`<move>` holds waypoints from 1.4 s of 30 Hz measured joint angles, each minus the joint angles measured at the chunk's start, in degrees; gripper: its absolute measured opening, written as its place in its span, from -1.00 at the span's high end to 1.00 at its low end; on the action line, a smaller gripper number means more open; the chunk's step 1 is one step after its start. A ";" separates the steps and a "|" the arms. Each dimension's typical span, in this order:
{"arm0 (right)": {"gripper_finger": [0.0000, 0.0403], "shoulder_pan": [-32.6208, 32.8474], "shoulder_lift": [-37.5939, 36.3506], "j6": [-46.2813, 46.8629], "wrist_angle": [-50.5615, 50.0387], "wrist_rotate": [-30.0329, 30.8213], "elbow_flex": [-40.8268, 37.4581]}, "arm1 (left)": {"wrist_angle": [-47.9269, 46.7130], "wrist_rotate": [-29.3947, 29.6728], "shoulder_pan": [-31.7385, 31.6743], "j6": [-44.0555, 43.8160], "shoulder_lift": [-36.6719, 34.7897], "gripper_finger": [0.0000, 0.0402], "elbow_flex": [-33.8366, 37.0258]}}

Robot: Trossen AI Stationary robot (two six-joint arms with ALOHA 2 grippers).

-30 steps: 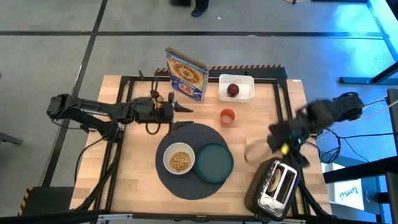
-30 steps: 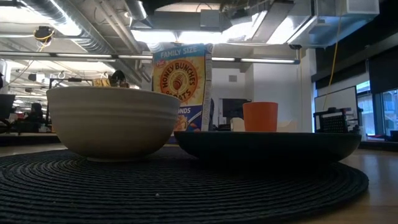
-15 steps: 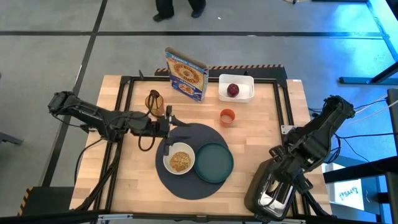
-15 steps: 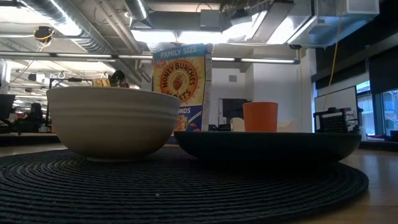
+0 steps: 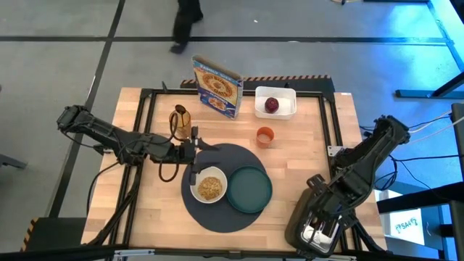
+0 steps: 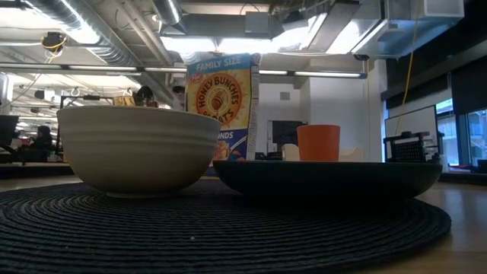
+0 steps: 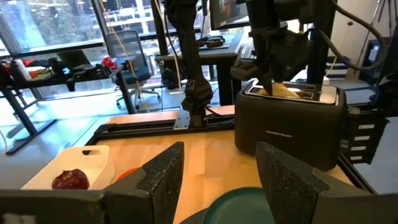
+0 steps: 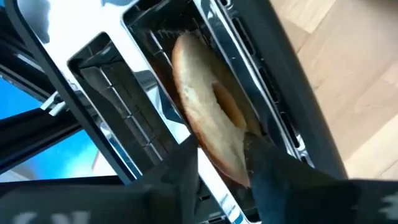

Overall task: Arrange a breakfast setting
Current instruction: Put the bagel from the toaster on the green plate

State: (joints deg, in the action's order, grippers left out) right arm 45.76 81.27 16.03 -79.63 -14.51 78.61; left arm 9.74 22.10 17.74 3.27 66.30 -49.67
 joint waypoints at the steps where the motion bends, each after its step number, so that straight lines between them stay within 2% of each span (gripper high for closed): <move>1: 0.46 0.00 0.24 0.00 -0.02 -0.12 0.00 | -0.07 0.03 0.00 0.02 0.00 0.03 0.00; 10: 0.93 -0.04 0.42 3.13 -2.77 -1.04 2.58 | -0.13 -0.29 -0.07 0.26 0.00 0.03 0.00; 17: 0.91 -0.04 0.42 4.07 -10.28 -0.34 12.50 | 0.12 -6.98 -0.06 -0.92 3.57 0.03 -0.09; 20: 0.95 -0.07 0.27 5.81 -10.48 1.10 17.11 | 1.79 -8.56 -0.07 -3.18 6.28 0.03 -0.09; 24: 0.97 -0.11 0.12 8.18 -10.56 7.56 23.77 | 8.28 -9.80 -0.07 -4.56 10.50 0.03 -0.09; 30: 0.96 -0.15 0.09 8.24 -10.01 24.50 32.23 | 21.97 -12.83 -0.33 -4.27 16.20 0.03 -0.12; 33: 0.98 -1.36 0.06 7.07 -8.34 31.25 33.53 | 23.52 -12.44 -0.52 -2.26 18.63 0.03 -2.34; 36: 0.98 -3.90 0.11 4.35 -3.80 33.46 33.53 | 23.47 -11.70 -0.59 0.66 21.29 0.03 -6.29; 42: 0.97 -10.70 1.06 0.15 6.44 31.37 33.41 | 22.77 -8.19 -0.57 7.71 25.44 0.03 -14.58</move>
State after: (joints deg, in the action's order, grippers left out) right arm 35.06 82.33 16.18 -73.19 16.86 112.02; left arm 32.51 13.91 17.17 10.97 91.74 -64.25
